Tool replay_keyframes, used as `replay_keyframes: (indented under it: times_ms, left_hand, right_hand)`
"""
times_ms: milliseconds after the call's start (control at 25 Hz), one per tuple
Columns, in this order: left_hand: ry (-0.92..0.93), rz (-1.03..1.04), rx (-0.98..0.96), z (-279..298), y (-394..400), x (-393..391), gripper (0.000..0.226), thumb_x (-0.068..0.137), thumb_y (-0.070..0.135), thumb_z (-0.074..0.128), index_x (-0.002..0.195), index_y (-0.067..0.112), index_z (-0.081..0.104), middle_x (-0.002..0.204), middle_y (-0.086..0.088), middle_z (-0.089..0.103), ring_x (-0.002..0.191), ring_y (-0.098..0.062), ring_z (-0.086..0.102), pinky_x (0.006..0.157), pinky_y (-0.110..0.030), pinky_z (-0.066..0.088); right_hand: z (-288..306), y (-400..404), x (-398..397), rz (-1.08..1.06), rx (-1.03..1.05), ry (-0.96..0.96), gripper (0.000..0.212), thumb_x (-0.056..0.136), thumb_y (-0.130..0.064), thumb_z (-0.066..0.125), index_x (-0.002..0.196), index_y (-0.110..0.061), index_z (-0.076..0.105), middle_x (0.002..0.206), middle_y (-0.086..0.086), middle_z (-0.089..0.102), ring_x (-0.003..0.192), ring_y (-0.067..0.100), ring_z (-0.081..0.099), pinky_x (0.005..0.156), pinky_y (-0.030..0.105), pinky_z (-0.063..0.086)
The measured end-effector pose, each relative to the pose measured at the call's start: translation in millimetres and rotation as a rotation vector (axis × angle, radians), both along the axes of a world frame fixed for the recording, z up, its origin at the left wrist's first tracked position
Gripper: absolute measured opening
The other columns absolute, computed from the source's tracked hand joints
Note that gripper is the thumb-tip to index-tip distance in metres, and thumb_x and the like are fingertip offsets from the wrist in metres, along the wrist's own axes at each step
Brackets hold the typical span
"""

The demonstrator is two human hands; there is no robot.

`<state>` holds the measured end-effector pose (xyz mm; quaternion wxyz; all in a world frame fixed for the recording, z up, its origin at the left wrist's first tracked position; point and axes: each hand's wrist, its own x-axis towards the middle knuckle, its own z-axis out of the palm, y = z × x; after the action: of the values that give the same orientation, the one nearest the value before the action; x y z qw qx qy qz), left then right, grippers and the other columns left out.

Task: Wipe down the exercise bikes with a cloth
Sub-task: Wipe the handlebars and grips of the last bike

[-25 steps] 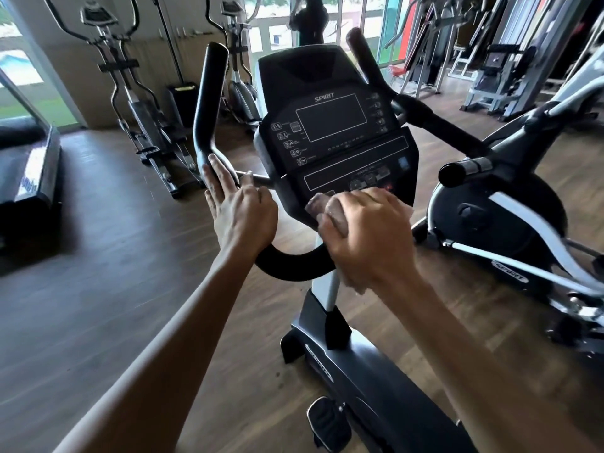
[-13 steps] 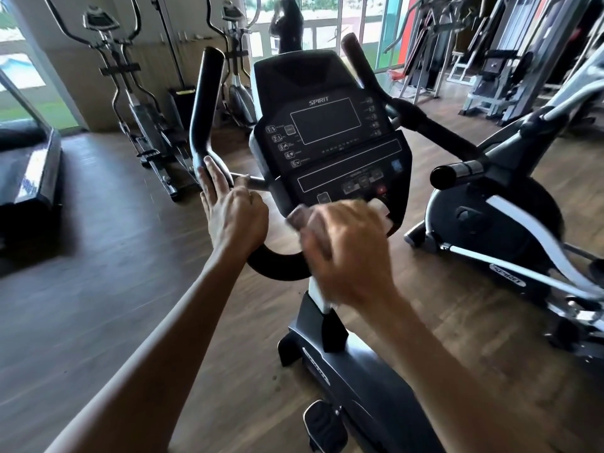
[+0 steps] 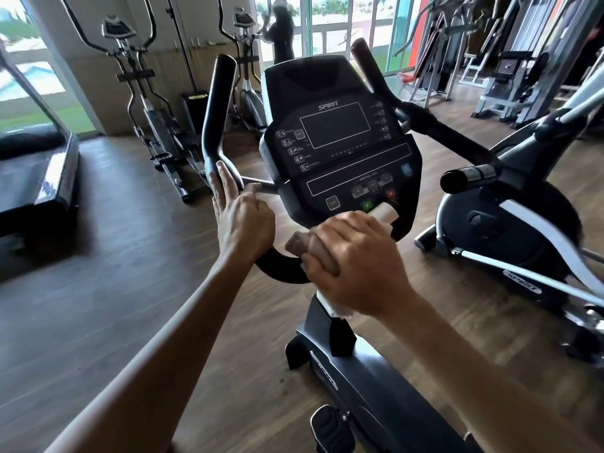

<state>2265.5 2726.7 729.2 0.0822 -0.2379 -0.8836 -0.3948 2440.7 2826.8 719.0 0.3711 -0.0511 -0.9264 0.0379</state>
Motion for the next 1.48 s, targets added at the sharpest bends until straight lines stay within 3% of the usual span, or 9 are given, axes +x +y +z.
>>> replay_keyframes:
  times_ms: [280,440,560,760,960,1040,1160,1280,1480]
  left_hand:
    - [0.004,0.0,-0.029,6,2,9,0.048,0.095,0.013,0.041,0.135,0.029,0.062,0.17,-0.011,-0.016,0.156,-0.026,-0.018,0.128,-0.04,-0.003]
    - [0.034,-0.031,-0.007,2,-1,4,0.061,0.088,0.025,0.032,0.145,0.026,0.056,0.17,-0.009,-0.013,0.157,-0.025,-0.013,0.129,-0.042,0.002]
    - [0.05,-0.006,0.012,0,0,3,0.058,0.094,0.016,0.04,0.152,0.019,0.047,0.171,-0.009,-0.009,0.158,-0.026,-0.009,0.129,-0.043,0.005]
    - [-0.011,0.025,0.017,-4,2,2,0.078,0.08,0.029,0.03,0.158,0.024,0.034,0.168,-0.016,0.019,0.156,-0.035,0.015,0.124,-0.053,0.023]
    - [-0.022,-0.022,0.057,-2,-2,8,0.081,0.082,0.024,0.034,0.162,0.015,0.023,0.169,-0.017,0.013,0.157,-0.032,0.006,0.126,-0.05,0.016]
    - [-0.022,-0.026,0.079,0,-2,10,0.075,0.091,0.017,0.04,0.163,0.012,0.018,0.171,-0.013,0.003,0.158,-0.027,-0.004,0.128,-0.046,0.009]
    - [0.0,-0.013,0.131,0,0,11,0.073,0.096,0.01,0.044,0.163,0.009,0.015,0.171,-0.01,-0.002,0.158,-0.024,-0.011,0.128,-0.045,0.007]
    - [-0.021,-0.002,0.198,2,2,12,0.068,0.101,0.014,0.043,0.162,0.01,0.016,0.171,-0.008,-0.007,0.157,-0.02,-0.013,0.128,-0.042,0.003]
    - [-0.146,-0.136,0.405,4,-4,10,0.061,0.105,0.027,0.042,0.162,0.017,0.021,0.171,0.001,-0.011,0.155,-0.012,-0.018,0.127,-0.04,-0.008]
  right_hand:
    - [23,13,-12,-0.222,-0.096,-0.099,0.03,0.087,-0.048,0.041,0.072,-0.025,0.052,0.076,-0.003,0.064,0.084,0.022,0.055,0.088,0.04,0.041]
    - [10,-5,-10,-0.082,0.018,-0.088,0.031,0.088,-0.049,0.051,0.072,-0.023,0.056,0.073,-0.004,0.065,0.077,0.022,0.057,0.081,0.041,0.045]
    - [19,22,-7,-0.113,0.024,-0.076,0.033,0.085,-0.052,0.051,0.072,-0.023,0.057,0.072,-0.006,0.063,0.077,0.021,0.058,0.078,0.037,0.043]
    - [15,8,-9,-0.183,-0.071,-0.007,0.027,0.085,-0.047,0.054,0.072,-0.024,0.053,0.073,-0.007,0.062,0.082,0.02,0.057,0.088,0.038,0.038]
    - [13,11,-5,-0.033,0.065,-0.042,0.026,0.084,-0.046,0.056,0.074,-0.021,0.06,0.073,-0.004,0.064,0.076,0.022,0.058,0.078,0.035,0.041]
    - [27,39,-2,-0.102,0.05,-0.041,0.028,0.082,-0.047,0.053,0.074,-0.021,0.063,0.071,-0.002,0.063,0.074,0.025,0.058,0.072,0.031,0.035]
    - [29,45,-4,-0.201,-0.036,-0.036,0.031,0.082,-0.046,0.05,0.074,-0.019,0.063,0.072,-0.002,0.064,0.079,0.025,0.058,0.078,0.033,0.034]
    - [18,10,-10,-0.183,-0.048,-0.071,0.026,0.081,-0.045,0.051,0.069,-0.022,0.054,0.071,-0.003,0.064,0.078,0.024,0.057,0.084,0.037,0.038]
    - [4,-38,-19,-0.142,0.003,-0.059,0.036,0.085,-0.053,0.056,0.076,-0.018,0.061,0.072,0.0,0.068,0.072,0.026,0.06,0.079,0.042,0.044]
